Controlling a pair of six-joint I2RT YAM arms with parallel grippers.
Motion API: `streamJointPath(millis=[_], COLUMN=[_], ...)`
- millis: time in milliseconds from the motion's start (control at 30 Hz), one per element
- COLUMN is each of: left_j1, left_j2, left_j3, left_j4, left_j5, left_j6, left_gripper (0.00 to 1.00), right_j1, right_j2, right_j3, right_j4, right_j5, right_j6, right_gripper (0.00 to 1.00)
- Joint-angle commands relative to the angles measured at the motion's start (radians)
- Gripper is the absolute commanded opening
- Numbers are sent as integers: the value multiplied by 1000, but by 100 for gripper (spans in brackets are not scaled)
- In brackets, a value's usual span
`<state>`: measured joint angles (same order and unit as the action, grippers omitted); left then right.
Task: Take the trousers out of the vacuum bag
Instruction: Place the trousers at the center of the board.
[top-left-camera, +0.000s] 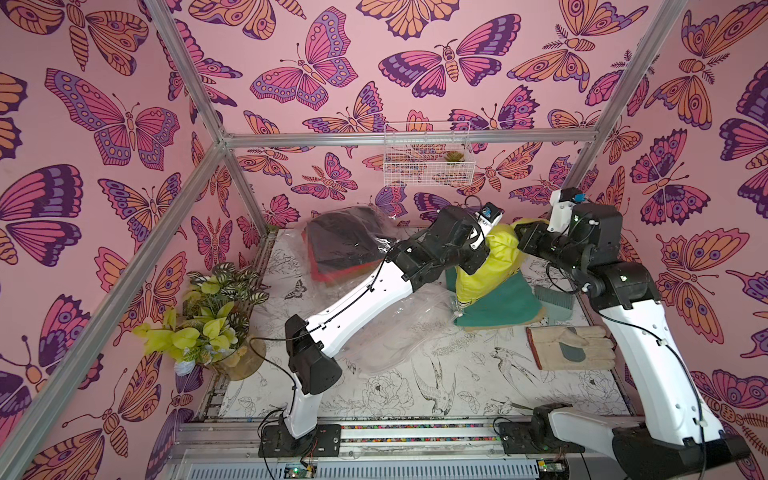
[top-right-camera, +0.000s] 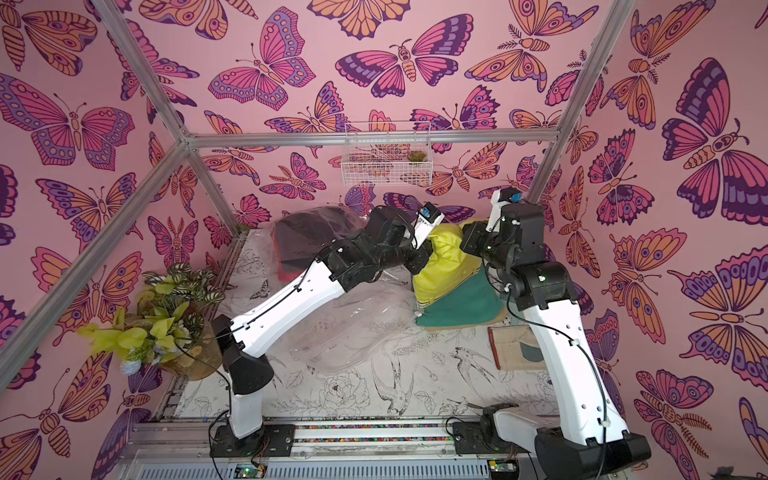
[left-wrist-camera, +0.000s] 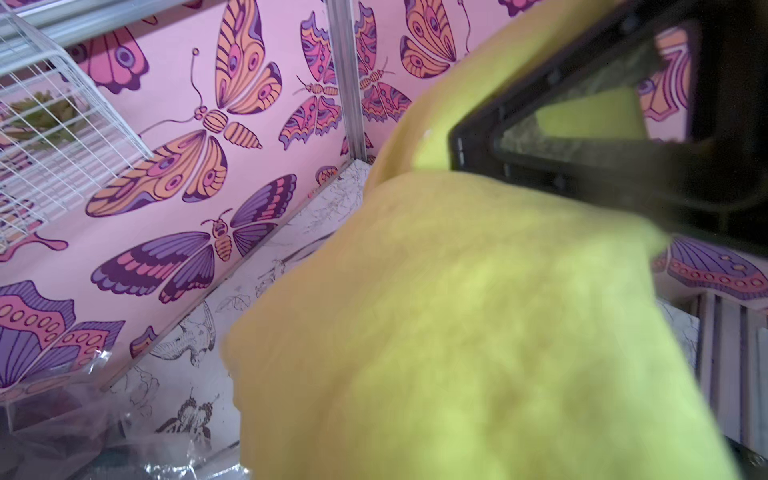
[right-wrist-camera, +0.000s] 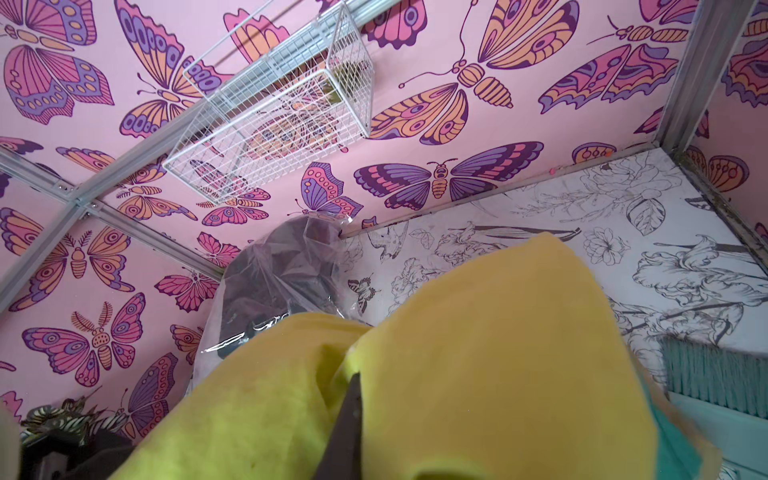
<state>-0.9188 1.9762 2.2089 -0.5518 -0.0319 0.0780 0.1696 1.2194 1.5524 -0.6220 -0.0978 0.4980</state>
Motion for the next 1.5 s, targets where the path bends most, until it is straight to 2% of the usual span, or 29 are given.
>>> streamJointPath(millis=[0, 267, 467, 633, 800, 900, 1200, 1467], left_j1=[46, 132, 182, 190, 189, 187, 184, 193], left_j2=[29, 154, 229, 246, 266, 271, 247, 257], left_j3=[99, 262, 380, 385, 385, 382, 321, 311], left_j4=[76, 78, 82, 111, 113, 116, 116, 136], left_j5=[-7, 25, 71, 123, 195, 273, 201, 102], left_j6=[16, -22, -61, -98, -143, -170, -142, -85], left_gripper=[0, 2, 7, 10, 2, 2, 2, 1], right_j1=[-25, -59, -62, -70, -71, -71, -73, -74], right_j2=[26, 126, 175, 183, 155, 122, 85, 117], right_j3=[48, 47, 58, 54, 28, 3, -51, -80], right_j4=[147, 309, 362, 379, 407, 419, 432, 482], right_j5=[-33, -10, 72, 119, 155, 162, 99, 84], right_j6=[-16, -35, -57, -63, -67, -70, -69, -58], right_gripper=[0, 0, 0, 0, 0, 0, 0, 0])
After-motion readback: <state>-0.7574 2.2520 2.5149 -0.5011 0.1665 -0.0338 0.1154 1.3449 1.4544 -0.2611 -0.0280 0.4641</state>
